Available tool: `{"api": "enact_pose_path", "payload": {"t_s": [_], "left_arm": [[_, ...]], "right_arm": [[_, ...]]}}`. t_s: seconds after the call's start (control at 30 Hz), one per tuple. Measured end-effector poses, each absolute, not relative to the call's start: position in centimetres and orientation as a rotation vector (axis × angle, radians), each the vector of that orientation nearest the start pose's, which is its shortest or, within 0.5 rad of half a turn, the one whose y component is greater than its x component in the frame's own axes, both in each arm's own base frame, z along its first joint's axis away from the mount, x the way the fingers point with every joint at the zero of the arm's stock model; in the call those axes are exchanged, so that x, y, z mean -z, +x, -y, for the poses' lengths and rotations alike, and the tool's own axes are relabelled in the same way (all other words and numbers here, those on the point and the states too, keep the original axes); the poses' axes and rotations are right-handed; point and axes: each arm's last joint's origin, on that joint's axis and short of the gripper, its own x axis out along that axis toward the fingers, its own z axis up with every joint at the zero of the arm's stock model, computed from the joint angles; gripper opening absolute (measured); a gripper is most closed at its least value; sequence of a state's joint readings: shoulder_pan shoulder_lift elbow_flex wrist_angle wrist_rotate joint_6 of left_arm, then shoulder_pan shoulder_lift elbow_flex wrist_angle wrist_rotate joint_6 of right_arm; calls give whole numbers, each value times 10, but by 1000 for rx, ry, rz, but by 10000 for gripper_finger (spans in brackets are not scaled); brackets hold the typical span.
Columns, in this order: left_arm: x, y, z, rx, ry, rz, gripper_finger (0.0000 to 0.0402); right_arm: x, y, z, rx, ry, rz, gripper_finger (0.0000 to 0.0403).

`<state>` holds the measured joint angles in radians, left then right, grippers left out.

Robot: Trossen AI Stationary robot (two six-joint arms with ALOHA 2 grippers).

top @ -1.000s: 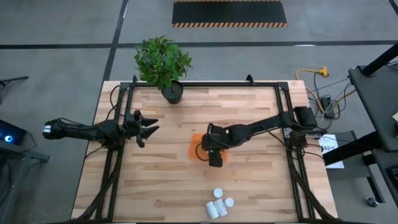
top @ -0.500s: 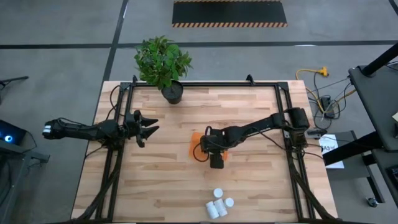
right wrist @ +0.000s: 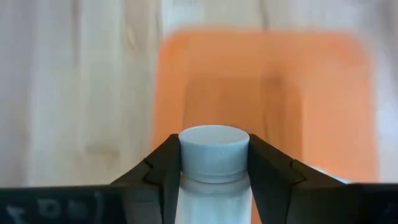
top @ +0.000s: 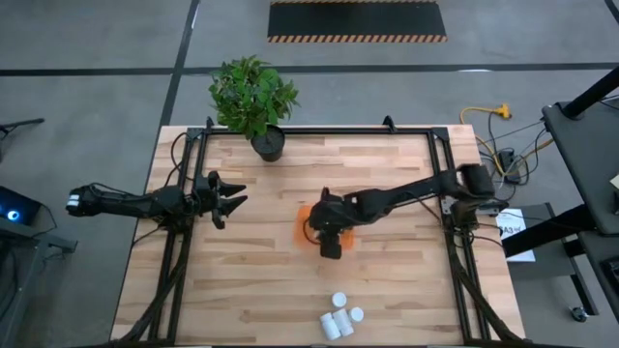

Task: Pick and place pill bottles into a basket
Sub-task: Put the white pill bottle into the orange container

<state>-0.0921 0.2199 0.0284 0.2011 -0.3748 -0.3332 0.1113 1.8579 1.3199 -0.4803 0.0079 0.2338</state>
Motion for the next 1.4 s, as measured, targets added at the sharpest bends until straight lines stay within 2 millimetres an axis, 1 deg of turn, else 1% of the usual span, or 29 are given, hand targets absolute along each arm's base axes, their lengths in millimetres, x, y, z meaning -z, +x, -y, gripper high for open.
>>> {"api": "enact_pose_path", "payload": {"t_s": [0.07, 0.17, 0.23, 0.3, 0.37, 0.5, 0.57, 0.63, 0.73, 0.83, 1.13, 1.27, 1.4], "left_arm": [[-174, 110, -1, -279, -333, 56, 173], [-174, 109, -1, -279, -333, 56, 173], [-174, 109, -1, -279, -333, 56, 173], [-174, 110, -1, -279, -333, 56, 173], [-174, 110, -1, -279, -333, 56, 173], [-174, 109, -1, -279, -333, 56, 173], [-174, 110, -1, -279, -333, 57, 173], [-174, 110, -1, -279, -333, 56, 173], [-174, 109, -1, -279, -333, 56, 173], [-174, 109, -1, -279, -333, 57, 173], [-174, 110, -1, -279, -333, 56, 173], [-174, 109, -1, -279, -333, 56, 173], [-174, 110, -1, -279, -333, 55, 173]], "right_arm": [[-213, 379, -44, 61, 179, -943, 135], [-230, 366, -47, 98, 218, -774, 135], [-238, 354, -50, 89, 247, -623, 135], [-242, 339, -52, 75, 288, -471, 135], [-238, 323, -53, 54, 336, -360, 135], [-217, 294, -55, -41, 377, -227, 135], [-210, 283, -55, -95, 405, -146, 135], [-200, 272, -54, -112, 453, -87, 135], [-187, 261, -53, -123, 472, -51, 135], [-176, 251, -57, -146, 456, -78, 135], [-153, 222, -78, -262, 302, -136, 135], [-138, 211, -78, -267, 274, -187, 135], [-126, 205, -75, -271, 256, -155, 135]]}}
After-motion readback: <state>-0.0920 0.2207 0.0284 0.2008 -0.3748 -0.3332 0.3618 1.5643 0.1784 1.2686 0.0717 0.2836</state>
